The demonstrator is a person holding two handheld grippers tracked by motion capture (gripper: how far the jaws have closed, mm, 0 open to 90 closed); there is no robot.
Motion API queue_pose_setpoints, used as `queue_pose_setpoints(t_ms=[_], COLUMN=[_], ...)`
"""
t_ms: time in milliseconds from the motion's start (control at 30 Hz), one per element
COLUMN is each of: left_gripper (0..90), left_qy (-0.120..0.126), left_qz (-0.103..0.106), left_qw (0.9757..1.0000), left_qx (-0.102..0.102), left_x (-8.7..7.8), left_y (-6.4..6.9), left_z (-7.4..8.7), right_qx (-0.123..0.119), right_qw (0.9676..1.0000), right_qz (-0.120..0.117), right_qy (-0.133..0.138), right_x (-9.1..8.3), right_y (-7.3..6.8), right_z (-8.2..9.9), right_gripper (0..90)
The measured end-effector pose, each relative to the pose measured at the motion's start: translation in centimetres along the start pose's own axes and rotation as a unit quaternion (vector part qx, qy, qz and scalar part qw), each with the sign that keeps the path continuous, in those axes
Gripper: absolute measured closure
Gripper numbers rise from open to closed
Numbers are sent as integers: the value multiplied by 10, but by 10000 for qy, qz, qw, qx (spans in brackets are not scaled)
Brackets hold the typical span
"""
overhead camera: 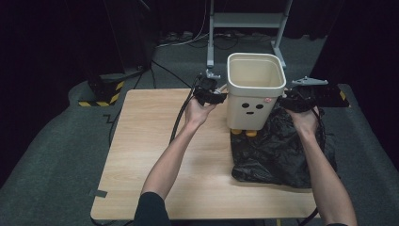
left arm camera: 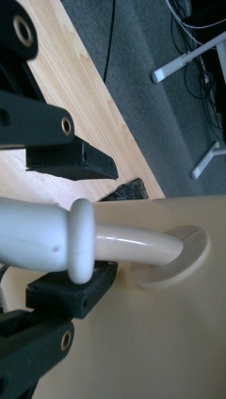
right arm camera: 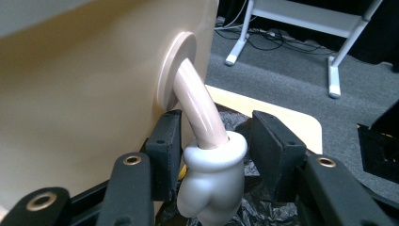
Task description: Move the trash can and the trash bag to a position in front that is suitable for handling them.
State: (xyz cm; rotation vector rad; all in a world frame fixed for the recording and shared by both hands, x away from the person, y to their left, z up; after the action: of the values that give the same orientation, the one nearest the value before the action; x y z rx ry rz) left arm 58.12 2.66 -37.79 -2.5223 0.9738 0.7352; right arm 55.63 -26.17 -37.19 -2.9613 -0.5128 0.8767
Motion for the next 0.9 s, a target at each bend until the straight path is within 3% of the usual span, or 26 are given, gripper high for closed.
queue_pose_setpoints(t_ms=[533,700,900], left_gripper=[609,613,616], left_qy=[-106,-40,149], left_qz=[76,-87,-279], left_qw=[9998,9997,9990], left_qx=[139,244,325], left_x=[5,5,2], left_y=[-1,-1,0], left_z=[-4,-5,-5], right_qx=[-182,-475,-640], right_qw=[9997,9988,9975], right_qz=[-120,123,279], right_qy=[-142,-78,110], right_x=[4,5,6], right_y=[-2,-5,-9], right_z=[-1,-2,-1], right_gripper=[621,626,628])
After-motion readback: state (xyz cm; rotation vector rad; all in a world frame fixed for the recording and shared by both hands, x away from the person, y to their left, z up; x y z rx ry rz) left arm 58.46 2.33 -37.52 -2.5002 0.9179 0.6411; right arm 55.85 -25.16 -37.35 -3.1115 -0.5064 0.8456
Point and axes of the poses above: each handheld gripper's, and its own axes: x roughly forward along the jaws, z roughly out of its underside, y roughly to its right, the point moved 4 cm from there along x, roughly forward along the jaws, and after that the axes turned 11 degrees about x, right-handed, at the moved point
